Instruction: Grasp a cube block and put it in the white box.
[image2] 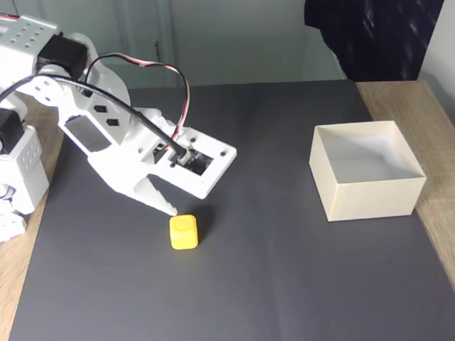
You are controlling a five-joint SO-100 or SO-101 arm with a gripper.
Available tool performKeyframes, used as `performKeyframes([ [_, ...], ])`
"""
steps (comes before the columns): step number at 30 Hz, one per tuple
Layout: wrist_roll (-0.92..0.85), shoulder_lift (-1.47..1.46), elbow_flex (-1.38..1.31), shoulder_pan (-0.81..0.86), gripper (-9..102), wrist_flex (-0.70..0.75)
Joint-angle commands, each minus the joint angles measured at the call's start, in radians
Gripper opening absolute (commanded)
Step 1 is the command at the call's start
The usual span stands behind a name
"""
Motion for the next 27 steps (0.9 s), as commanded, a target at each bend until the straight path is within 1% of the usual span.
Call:
performKeyframes([
  [1,0.012,0.006,-0.020,0.025,33,-0.012],
  [9,0.069,0.005,0.008,0.091,33,-0.014],
  [15,0.074,0.006,0.031,0.118,31,-0.011],
  [20,0.077,-0.021,0.034,0.100,33,-0.029],
  [24,0.054,-0.061,0.034,0.080,39,-0.087],
  [27,0.048,-0.089,0.017,0.078,38,-0.100],
])
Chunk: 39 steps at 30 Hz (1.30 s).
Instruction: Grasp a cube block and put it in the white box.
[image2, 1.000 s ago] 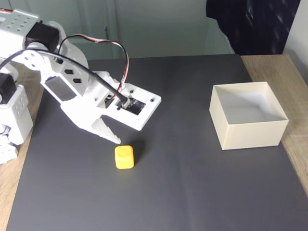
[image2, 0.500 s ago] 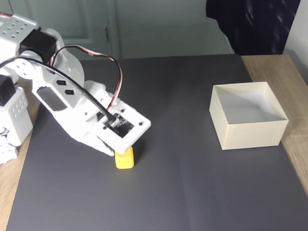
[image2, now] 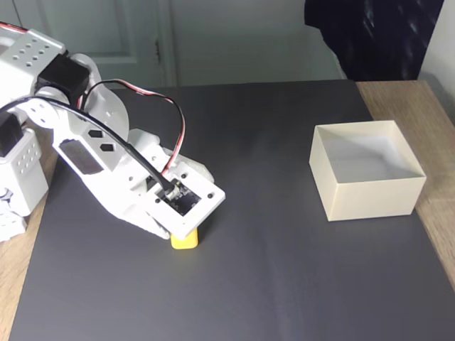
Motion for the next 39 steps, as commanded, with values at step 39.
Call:
performKeyframes([
  [39,-0.028,-0.279,0.015,-0.058,23,-0.244],
])
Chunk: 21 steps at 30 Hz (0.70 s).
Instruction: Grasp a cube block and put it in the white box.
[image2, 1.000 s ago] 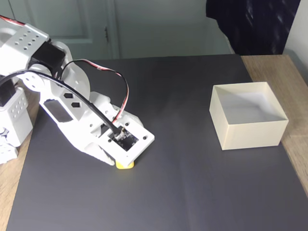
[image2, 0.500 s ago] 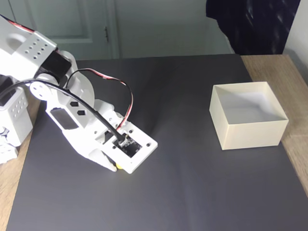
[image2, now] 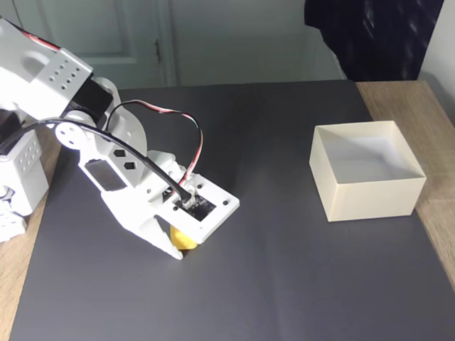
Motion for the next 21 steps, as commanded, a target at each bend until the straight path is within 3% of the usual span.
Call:
performKeyframes([
  [1,-0.005,-0.014,-0.009,-0.011,23,-0.012],
  [21,-0.015,-0.109,-0.028,-0.117,18,-0.071],
])
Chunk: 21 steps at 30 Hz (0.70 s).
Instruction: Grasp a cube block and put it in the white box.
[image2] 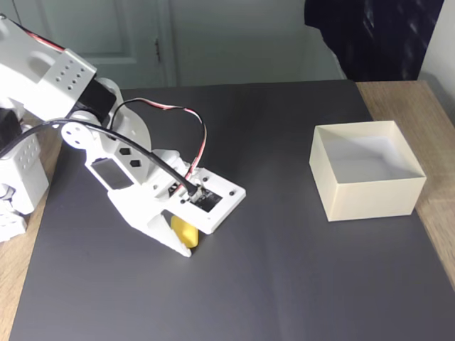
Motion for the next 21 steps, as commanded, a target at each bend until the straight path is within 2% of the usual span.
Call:
performKeyframes([
  [1,-0.006,-0.029,-0.014,-0.043,17,-0.008],
  [10,-0.008,-0.037,-0.038,-0.077,4,0.064],
  [21,-0.012,0.000,-0.041,-0.092,5,0.067],
])
